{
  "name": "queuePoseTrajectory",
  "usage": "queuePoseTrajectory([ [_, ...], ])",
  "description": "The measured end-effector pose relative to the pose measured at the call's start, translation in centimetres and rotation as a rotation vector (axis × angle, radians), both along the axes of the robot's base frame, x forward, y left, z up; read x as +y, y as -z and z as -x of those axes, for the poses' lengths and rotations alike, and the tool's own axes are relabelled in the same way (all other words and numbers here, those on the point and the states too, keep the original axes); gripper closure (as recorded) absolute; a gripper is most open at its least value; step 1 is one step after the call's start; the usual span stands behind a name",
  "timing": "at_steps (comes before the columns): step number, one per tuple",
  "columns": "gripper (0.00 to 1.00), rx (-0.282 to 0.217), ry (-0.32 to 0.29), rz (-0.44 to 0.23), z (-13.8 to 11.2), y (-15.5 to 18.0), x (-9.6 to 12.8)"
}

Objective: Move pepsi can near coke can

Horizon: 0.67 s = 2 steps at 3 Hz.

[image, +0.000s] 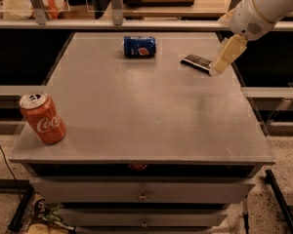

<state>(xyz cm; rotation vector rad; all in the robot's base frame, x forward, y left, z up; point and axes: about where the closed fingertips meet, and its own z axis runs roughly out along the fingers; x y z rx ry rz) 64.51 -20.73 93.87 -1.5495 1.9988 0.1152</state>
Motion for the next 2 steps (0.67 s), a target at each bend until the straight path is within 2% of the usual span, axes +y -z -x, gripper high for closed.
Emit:
queuePoseTrajectory([
  [1,0.00,0.000,0.000,0.000,0.0,0.0,0.0],
  [2,0.00,-0.043,-0.050,-0.076,-2.7,1.0,1.6],
])
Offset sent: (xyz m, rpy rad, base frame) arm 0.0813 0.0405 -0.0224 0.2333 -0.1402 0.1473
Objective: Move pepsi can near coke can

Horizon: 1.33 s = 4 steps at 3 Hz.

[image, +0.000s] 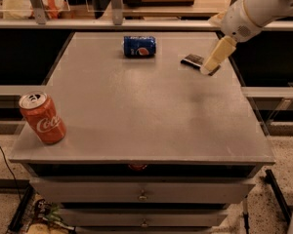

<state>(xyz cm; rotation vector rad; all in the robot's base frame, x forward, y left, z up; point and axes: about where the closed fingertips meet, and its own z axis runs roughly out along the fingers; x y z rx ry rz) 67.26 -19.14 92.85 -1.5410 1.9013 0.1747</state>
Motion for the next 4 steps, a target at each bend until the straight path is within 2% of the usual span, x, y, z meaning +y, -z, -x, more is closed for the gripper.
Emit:
queuePoseTrajectory([
  [1,0.00,-0.062,-0.080,-0.092,-4.2,1.1,2.9],
  [2,0.00,-0.102,-0.115,-0.151,-7.2,1.9,5.2],
  [3,0.00,-0.130,-0.103,-0.160,-9.7,2.4,7.5],
  [4,0.00,-0.142,-0.038,-0.146,-11.5,3.0,8.7],
])
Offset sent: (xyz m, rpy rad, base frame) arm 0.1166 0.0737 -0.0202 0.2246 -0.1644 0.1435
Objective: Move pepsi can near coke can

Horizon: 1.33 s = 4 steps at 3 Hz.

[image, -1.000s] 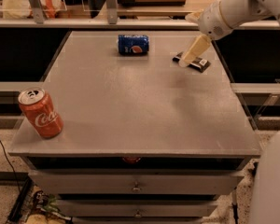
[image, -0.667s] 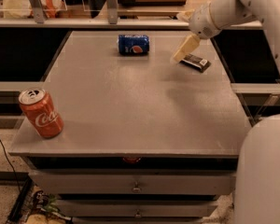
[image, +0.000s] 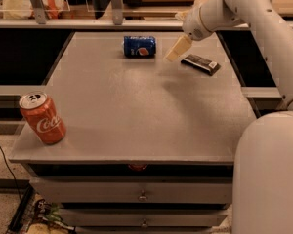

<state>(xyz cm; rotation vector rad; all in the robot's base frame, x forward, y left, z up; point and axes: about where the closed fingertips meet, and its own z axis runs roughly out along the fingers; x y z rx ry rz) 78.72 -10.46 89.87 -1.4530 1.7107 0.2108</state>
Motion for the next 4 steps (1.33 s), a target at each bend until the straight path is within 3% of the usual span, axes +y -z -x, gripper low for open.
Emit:
queuePoseTrajectory([
  [2,0.00,0.036,0.077,0.057,-1.9,1.5,2.7],
  [4,0.00,0.077,0.059,0.079,-2.4,2.8,5.2],
])
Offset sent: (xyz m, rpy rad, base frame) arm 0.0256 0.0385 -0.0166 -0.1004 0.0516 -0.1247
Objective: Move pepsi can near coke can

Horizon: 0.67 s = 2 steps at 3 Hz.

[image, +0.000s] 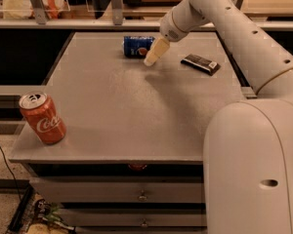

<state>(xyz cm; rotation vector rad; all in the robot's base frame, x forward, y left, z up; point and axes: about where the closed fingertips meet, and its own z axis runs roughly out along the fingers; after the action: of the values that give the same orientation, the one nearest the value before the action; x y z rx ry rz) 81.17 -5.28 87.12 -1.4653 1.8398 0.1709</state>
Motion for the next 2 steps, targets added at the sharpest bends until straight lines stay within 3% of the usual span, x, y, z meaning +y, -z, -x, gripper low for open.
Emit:
queuePoseTrajectory([
  [1,0.17,0.024,-0.017,-0.003,0.10,0.75,0.98],
  [2,0.41,0.048,-0.023,-0.012,0.32,1.49,1.42],
])
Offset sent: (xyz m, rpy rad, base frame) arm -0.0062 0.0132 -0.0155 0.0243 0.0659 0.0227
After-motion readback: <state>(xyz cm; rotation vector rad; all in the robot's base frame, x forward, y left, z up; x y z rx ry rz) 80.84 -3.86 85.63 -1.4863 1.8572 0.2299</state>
